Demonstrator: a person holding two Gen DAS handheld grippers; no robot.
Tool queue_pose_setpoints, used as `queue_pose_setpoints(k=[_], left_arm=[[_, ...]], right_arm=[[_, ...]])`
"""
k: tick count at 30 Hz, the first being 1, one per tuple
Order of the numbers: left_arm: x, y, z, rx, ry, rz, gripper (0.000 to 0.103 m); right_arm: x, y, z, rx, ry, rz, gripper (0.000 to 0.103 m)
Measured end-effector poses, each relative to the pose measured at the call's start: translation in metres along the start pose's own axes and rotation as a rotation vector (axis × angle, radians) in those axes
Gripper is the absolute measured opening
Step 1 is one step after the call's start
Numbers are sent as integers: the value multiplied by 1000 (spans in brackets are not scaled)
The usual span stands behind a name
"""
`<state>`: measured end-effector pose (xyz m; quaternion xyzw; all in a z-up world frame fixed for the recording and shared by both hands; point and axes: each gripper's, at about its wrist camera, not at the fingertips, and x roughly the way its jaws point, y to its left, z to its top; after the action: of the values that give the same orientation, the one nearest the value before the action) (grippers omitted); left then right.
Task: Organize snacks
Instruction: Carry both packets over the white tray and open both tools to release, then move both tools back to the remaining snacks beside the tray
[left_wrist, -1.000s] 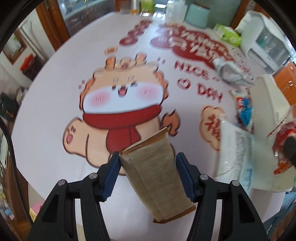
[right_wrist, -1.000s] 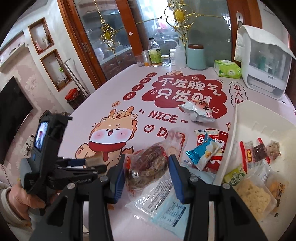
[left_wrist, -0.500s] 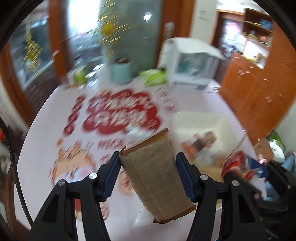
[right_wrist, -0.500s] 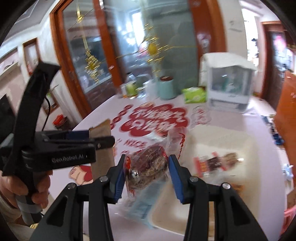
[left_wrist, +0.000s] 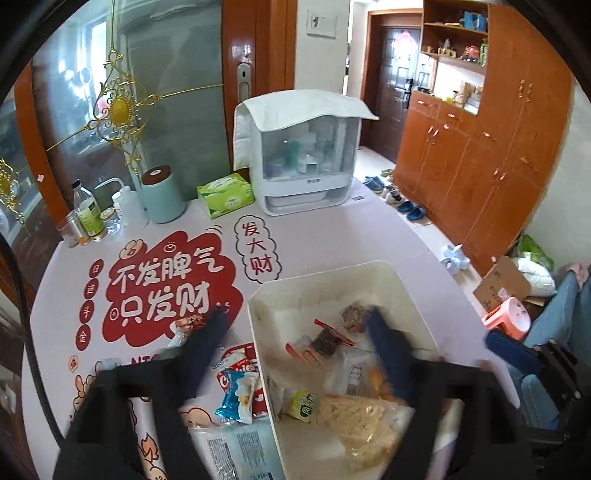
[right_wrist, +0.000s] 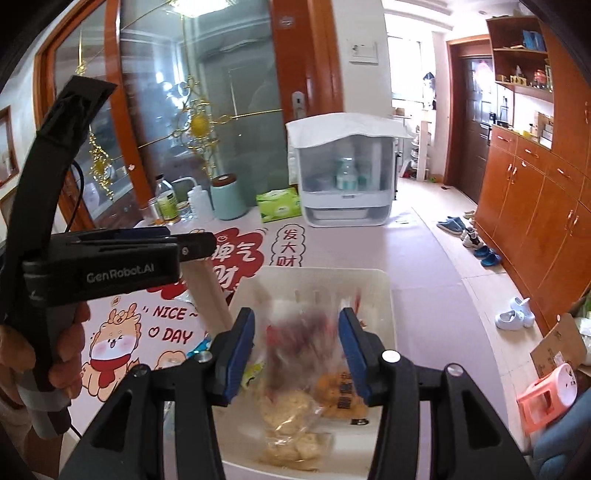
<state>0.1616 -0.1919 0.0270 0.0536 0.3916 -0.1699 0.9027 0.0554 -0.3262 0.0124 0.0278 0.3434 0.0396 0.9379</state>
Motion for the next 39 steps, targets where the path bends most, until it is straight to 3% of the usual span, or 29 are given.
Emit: queue_pose_setpoints(k=[1,4,25,39], left_arm=[[2,0,1,-6,-5,12,100],[4,2,1,-8,-6,21,100],[-18,33,-27,-9,-6,124,100],[-20,57,-100,93,100,202,100]], right_arm=[[0,-2,1,8,-4,-5,63],[-3,-9,2,36,-37,-25,78],[-5,13,-2,3,-26,48,78],[9,37,-47,55,100,83,78]])
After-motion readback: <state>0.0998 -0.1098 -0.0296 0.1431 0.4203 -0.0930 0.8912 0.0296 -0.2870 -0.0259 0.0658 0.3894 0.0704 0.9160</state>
